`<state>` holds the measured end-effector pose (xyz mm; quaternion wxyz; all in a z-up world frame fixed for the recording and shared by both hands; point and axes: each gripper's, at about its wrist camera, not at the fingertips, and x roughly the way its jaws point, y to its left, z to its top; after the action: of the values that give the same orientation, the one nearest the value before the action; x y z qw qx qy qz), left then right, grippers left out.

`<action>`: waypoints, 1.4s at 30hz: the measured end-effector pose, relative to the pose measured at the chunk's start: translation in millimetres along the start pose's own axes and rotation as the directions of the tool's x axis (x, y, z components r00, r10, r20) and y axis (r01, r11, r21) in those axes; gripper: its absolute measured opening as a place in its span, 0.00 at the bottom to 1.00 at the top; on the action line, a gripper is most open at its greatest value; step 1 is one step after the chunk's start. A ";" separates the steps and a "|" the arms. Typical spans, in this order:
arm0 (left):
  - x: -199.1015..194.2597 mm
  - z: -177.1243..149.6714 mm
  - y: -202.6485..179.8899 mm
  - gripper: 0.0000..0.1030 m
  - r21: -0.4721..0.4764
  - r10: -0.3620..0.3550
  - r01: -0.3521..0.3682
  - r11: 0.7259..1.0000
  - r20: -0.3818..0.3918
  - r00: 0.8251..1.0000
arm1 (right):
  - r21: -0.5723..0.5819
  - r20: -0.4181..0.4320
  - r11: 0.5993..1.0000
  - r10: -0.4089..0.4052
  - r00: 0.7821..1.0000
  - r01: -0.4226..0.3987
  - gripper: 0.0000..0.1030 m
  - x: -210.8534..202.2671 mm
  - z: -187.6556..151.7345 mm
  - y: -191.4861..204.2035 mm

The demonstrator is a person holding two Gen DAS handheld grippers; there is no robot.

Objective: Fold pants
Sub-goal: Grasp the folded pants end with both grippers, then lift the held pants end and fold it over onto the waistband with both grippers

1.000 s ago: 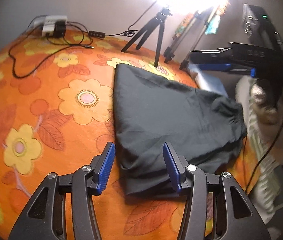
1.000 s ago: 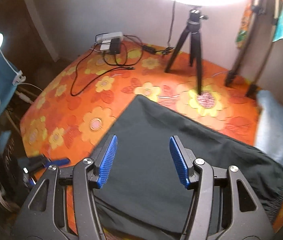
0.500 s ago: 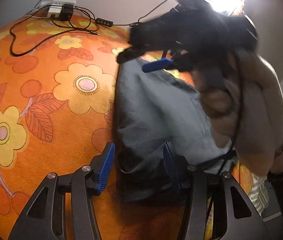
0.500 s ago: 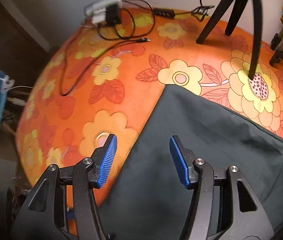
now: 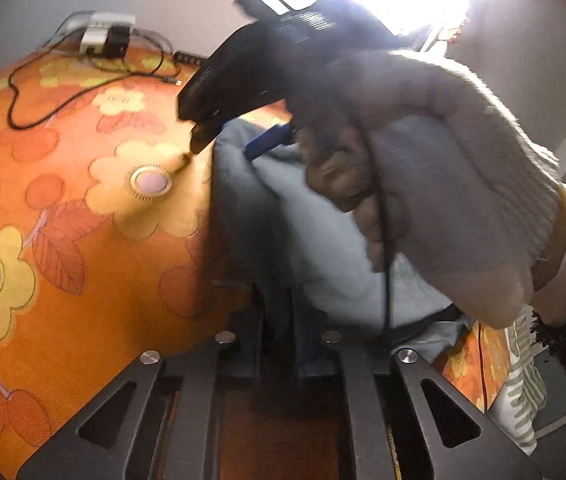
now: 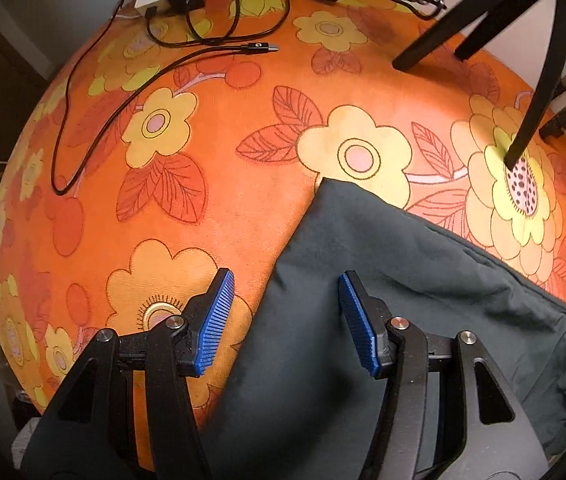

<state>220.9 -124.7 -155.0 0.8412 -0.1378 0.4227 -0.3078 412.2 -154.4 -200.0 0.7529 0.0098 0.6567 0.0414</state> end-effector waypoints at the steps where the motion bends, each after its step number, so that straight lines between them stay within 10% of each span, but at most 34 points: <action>1: -2.5 0.2 -2.9 0.08 0.009 -0.002 0.002 1.000 0.012 1.000 | -0.006 -0.003 1.000 -0.008 1.000 0.008 0.56 0.6 0.4 1.9; 8: -8.8 5.1 -20.5 0.07 0.052 -0.028 0.025 0.998 0.047 0.999 | -0.055 -0.029 0.998 -0.038 0.999 0.036 0.55 2.5 -2.5 14.1; 15: -6.9 9.4 -27.4 0.07 0.069 -0.054 0.051 0.996 0.049 0.997 | 0.025 -0.020 0.998 0.057 0.998 -0.057 0.08 -13.5 -11.8 -19.6; 42: -9.4 20.5 -142.0 0.07 0.250 -0.226 0.218 0.943 0.005 0.974 | 0.163 0.298 0.960 0.171 0.939 -0.226 0.04 -170.0 -89.6 -166.2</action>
<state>176.0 -229.0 -66.9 0.8188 -0.0833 0.3484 -0.4486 308.9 -336.3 -55.8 0.8257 0.1556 0.5398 0.0514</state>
